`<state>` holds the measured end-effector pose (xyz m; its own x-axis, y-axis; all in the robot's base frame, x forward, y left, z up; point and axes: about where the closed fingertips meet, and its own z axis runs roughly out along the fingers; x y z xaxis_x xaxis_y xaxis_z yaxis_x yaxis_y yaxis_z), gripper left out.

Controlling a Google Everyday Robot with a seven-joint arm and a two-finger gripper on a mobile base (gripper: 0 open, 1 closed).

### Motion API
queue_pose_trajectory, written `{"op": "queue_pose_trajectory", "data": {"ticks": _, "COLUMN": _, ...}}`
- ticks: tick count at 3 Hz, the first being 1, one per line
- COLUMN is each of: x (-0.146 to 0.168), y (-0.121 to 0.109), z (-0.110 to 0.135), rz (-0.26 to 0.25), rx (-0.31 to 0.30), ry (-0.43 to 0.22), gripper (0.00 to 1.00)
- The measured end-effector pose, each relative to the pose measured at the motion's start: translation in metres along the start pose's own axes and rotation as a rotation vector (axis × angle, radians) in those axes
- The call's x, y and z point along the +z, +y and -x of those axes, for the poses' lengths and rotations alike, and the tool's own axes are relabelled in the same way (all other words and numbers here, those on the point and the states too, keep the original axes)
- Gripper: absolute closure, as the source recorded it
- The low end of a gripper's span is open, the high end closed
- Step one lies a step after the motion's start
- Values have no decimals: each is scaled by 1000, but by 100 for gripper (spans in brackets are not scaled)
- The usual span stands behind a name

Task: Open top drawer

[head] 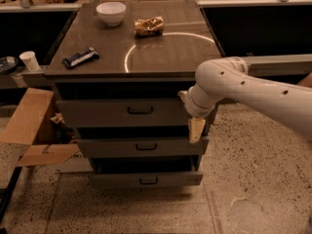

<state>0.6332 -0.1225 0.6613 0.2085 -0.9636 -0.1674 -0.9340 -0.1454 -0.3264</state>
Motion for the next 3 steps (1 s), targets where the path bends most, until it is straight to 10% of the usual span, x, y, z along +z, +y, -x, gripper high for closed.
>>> {"op": "queue_pose_trajectory", "data": {"ticks": 1, "x": 18, "y": -11, "z": -2, "rz": 11, "rx": -6, "ry": 0, "gripper": 0}}
{"op": "queue_pose_trajectory", "data": {"ticks": 3, "x": 21, "y": -18, "z": 9, "rz": 17, "rx": -15, "ry": -32, "gripper": 39}}
